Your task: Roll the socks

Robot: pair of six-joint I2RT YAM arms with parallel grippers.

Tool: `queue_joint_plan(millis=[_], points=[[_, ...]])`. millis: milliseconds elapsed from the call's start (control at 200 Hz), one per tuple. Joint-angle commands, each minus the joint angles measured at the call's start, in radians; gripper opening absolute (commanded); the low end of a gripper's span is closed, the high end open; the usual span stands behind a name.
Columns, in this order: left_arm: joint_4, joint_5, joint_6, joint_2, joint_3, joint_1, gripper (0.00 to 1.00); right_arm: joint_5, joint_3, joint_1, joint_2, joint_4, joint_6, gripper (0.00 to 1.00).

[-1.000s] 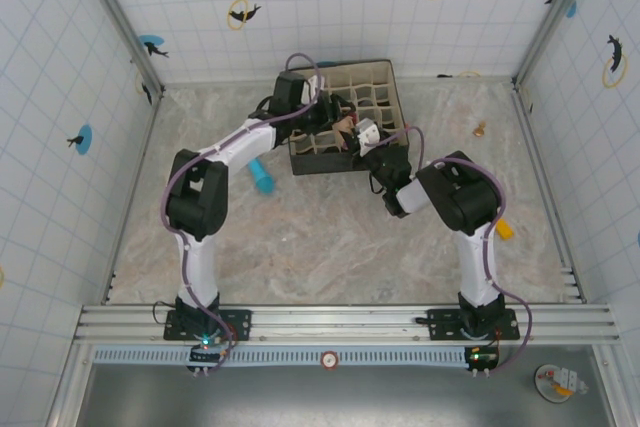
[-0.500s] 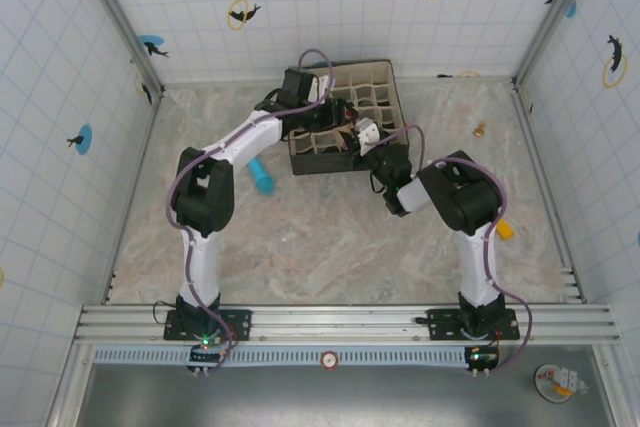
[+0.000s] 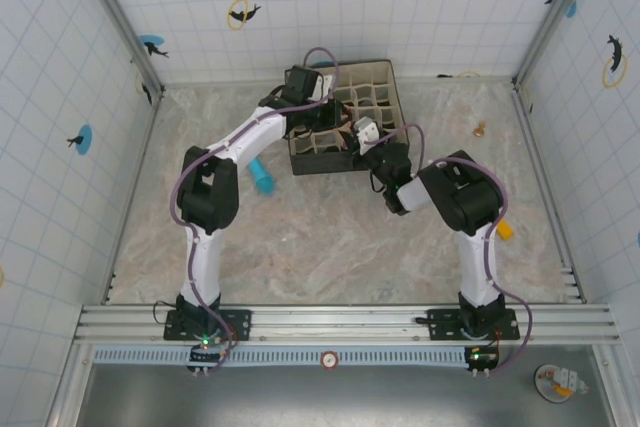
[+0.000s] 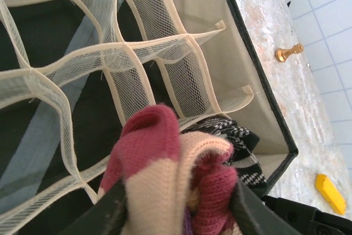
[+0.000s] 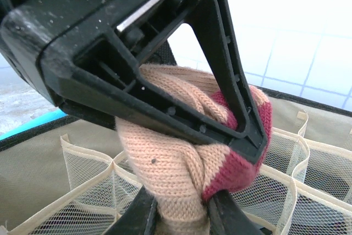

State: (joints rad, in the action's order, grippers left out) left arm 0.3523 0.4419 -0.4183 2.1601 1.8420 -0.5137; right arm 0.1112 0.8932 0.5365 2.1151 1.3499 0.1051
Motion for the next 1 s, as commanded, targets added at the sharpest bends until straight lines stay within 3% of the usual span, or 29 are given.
queue_joint_plan(millis=[0, 200, 360, 831, 996], points=[[0.053, 0.066, 0.021, 0.029, 0.024, -0.049, 0.29, 0.044, 0.022, 0.005, -0.008, -0.078, -0.005, 0.00], [0.063, 0.058, 0.030, 0.037, 0.041, -0.060, 0.00, 0.033, 0.023, 0.005, -0.011, -0.087, -0.011, 0.02], [0.083, 0.026, 0.055, 0.044, 0.055, -0.071, 0.00, 0.026, 0.007, 0.005, -0.027, -0.089, -0.023, 0.32], [0.056, -0.075, 0.045, 0.042, 0.055, -0.082, 0.00, -0.036, -0.108, -0.003, -0.184, -0.149, -0.061, 0.79], [0.011, -0.080, 0.005, 0.037, 0.034, -0.082, 0.00, -0.082, -0.171, -0.004, -0.296, -0.197, -0.058, 0.85]])
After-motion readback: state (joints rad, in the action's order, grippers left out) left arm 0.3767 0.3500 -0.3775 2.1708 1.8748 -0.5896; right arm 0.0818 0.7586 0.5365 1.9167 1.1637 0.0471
